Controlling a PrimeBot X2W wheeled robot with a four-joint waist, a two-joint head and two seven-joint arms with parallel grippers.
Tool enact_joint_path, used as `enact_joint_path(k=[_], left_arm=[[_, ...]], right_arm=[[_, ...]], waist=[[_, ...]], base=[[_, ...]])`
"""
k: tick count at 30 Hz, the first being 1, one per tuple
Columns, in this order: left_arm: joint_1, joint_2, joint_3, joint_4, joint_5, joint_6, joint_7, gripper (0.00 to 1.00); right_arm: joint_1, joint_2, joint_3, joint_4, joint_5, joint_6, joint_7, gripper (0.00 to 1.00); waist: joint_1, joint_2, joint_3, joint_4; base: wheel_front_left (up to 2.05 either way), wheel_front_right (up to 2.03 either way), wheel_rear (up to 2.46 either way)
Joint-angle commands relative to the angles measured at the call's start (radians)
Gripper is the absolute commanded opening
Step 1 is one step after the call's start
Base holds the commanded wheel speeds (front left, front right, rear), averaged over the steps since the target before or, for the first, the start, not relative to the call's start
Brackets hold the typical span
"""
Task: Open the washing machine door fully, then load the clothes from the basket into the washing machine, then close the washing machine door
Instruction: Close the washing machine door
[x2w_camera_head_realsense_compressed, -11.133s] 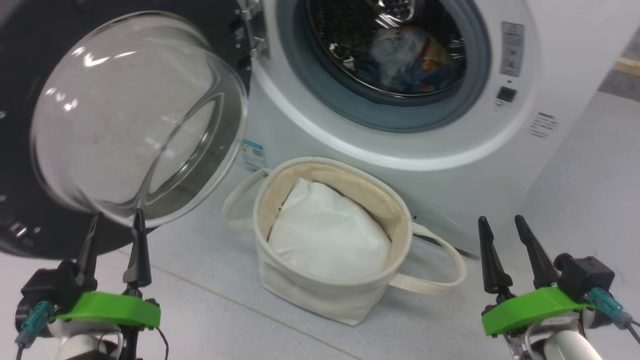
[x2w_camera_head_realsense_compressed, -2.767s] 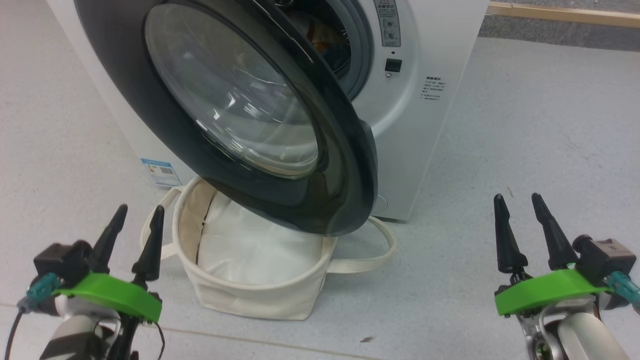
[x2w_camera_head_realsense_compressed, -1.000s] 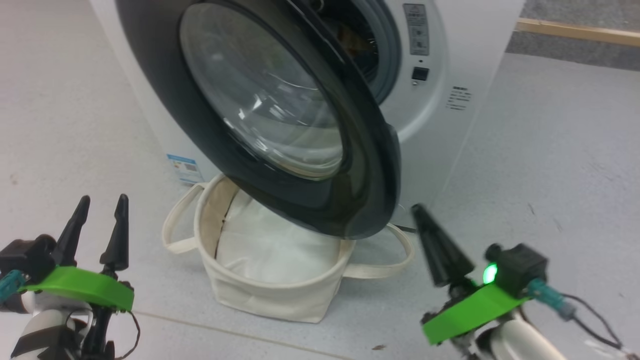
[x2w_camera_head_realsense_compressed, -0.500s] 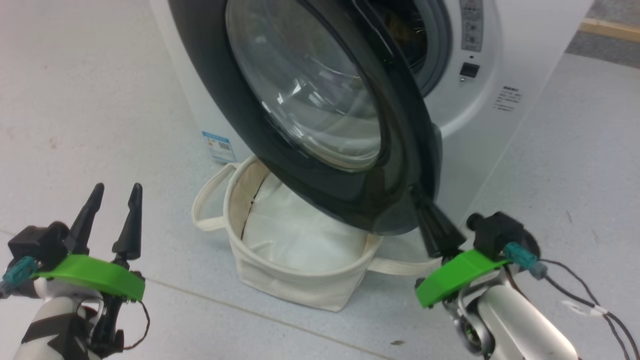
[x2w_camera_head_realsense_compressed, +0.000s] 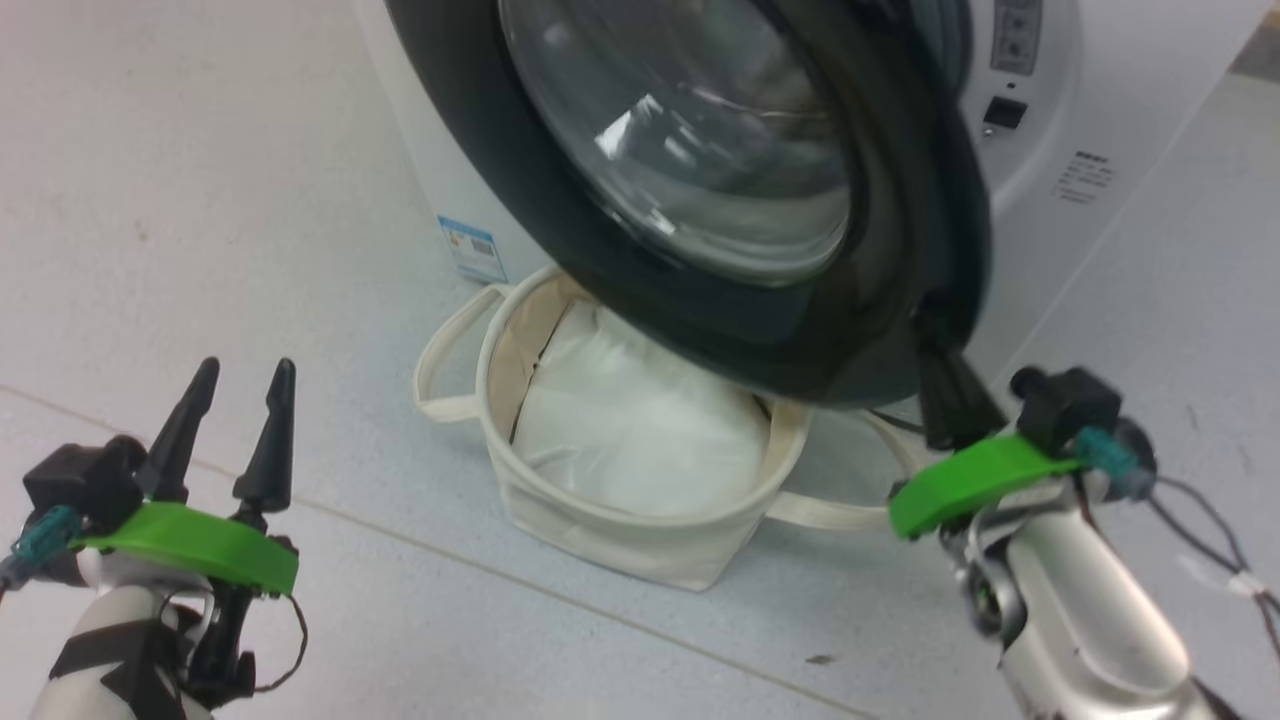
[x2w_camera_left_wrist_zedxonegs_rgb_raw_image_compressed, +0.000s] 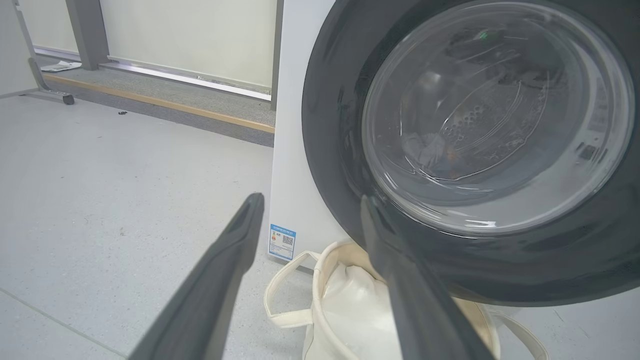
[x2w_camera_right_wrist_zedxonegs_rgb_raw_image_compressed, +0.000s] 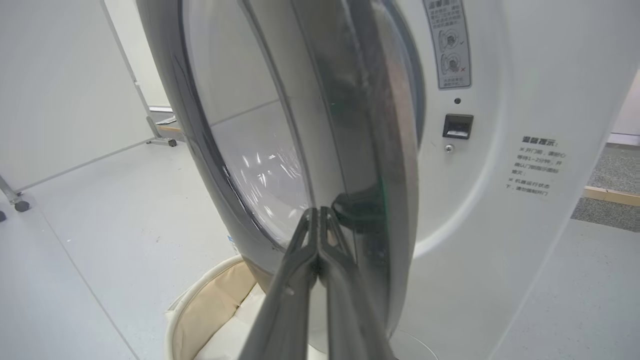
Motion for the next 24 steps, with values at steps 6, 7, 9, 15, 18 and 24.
enact_joint_path(k=[6, 7, 9, 15, 18, 24], left_arm=[[-0.074, 0.047, 0.042, -0.047, -0.012, -0.006, -0.012, 1.00], [-0.078, 0.048, 0.042, -0.049, -0.013, -0.006, -0.012, 1.00], [-0.086, 0.049, 0.043, -0.054, -0.014, -0.006, -0.012, 1.00], [-0.110, 0.049, 0.042, -0.061, -0.014, -0.006, -0.012, 1.00], [-0.114, 0.047, 0.041, -0.060, -0.012, -0.006, -0.012, 1.00], [-0.116, 0.045, 0.042, -0.056, -0.013, -0.006, -0.012, 1.00]], right_arm=[[-0.108, -0.030, -0.047, 0.010, -0.006, 0.000, -0.012, 0.00], [-0.122, -0.036, -0.054, 0.014, -0.007, 0.000, -0.012, 0.00], [-0.149, -0.046, -0.067, 0.019, -0.007, 0.000, -0.012, 0.00], [-0.222, -0.069, -0.078, 0.036, -0.007, 0.000, -0.012, 0.00], [-0.246, -0.075, -0.088, 0.041, -0.002, 0.000, -0.012, 0.00], [-0.289, -0.102, -0.075, 0.079, -0.008, 0.000, -0.012, 0.00]], waist=[[0.0000, -0.0002, 0.068, 0.022], [0.0000, -0.0002, 0.080, 0.025], [0.0000, -0.0002, 0.102, 0.032], [0.0000, -0.0002, 0.144, 0.050], [0.0000, -0.0002, 0.147, 0.055], [0.0000, -0.0002, 0.147, 0.064]], base=[[0.00, 0.00, 0.00], [0.00, 0.00, 0.00], [0.00, 0.00, 0.00], [0.00, 0.00, 0.00], [0.00, 0.00, 0.00], [0.00, 0.00, 0.00]])
